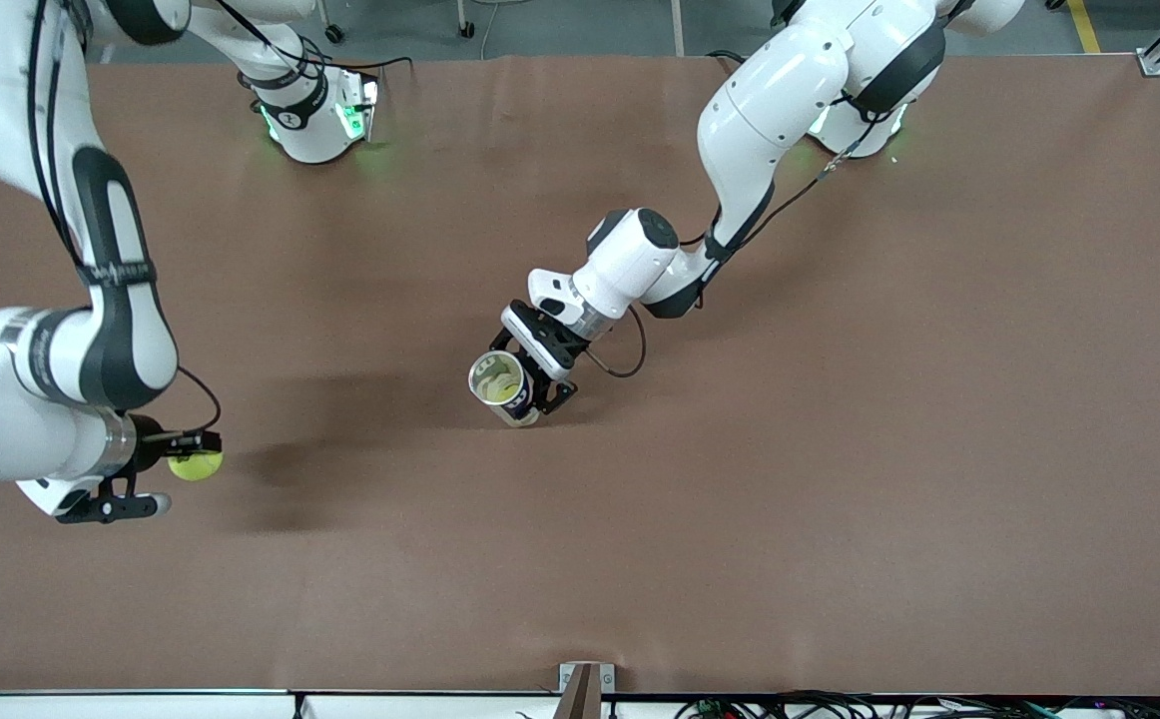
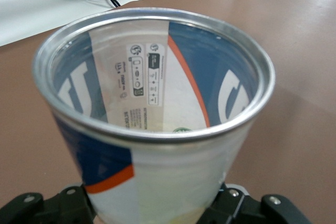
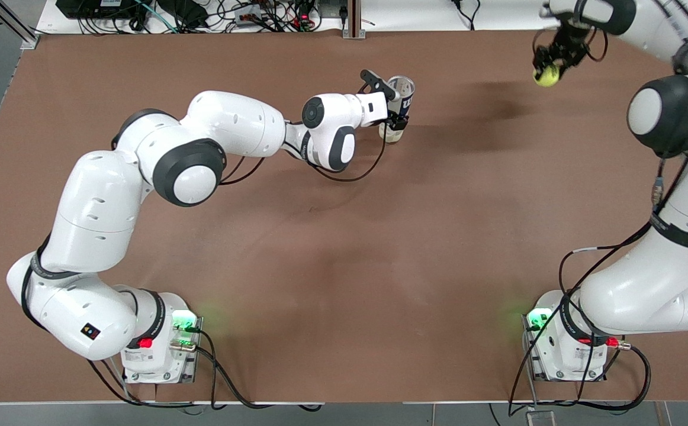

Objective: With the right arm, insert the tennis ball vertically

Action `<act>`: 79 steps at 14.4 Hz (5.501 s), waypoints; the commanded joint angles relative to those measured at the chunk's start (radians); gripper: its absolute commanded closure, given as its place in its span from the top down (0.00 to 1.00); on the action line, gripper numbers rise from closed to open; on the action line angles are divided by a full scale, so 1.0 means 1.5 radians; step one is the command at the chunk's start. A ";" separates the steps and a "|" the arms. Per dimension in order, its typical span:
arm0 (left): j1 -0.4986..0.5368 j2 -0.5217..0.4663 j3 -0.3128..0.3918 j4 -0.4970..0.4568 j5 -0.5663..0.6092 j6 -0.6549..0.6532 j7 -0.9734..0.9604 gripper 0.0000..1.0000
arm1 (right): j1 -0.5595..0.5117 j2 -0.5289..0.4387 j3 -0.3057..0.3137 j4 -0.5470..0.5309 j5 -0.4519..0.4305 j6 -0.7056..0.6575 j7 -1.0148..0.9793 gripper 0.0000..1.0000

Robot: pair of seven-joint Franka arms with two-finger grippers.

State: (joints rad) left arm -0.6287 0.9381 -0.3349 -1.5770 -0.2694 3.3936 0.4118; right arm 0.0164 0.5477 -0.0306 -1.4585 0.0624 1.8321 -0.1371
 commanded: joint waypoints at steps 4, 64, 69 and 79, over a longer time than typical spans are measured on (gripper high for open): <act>-0.006 0.002 0.004 0.007 -0.013 0.007 0.006 0.78 | 0.025 -0.076 0.173 -0.009 0.128 -0.030 0.275 0.34; 0.013 -0.049 0.021 -0.167 -0.013 -0.032 0.013 1.00 | -0.016 -0.320 -0.078 0.002 -0.062 -0.167 0.072 1.00; 0.035 -0.108 0.021 -0.204 -0.013 -0.104 0.012 1.00 | -0.010 -0.367 -0.075 -0.070 -0.063 -0.137 0.066 1.00; 0.135 -0.294 0.079 -0.165 0.097 -0.642 0.012 1.00 | -0.009 -0.402 -0.076 -0.124 -0.062 -0.105 0.062 1.00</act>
State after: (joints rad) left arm -0.4727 0.5607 -0.2226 -1.8342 -0.1789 2.5879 0.4273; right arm -0.0120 -0.0282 -0.1321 -1.6283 -0.0333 1.6826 -0.0344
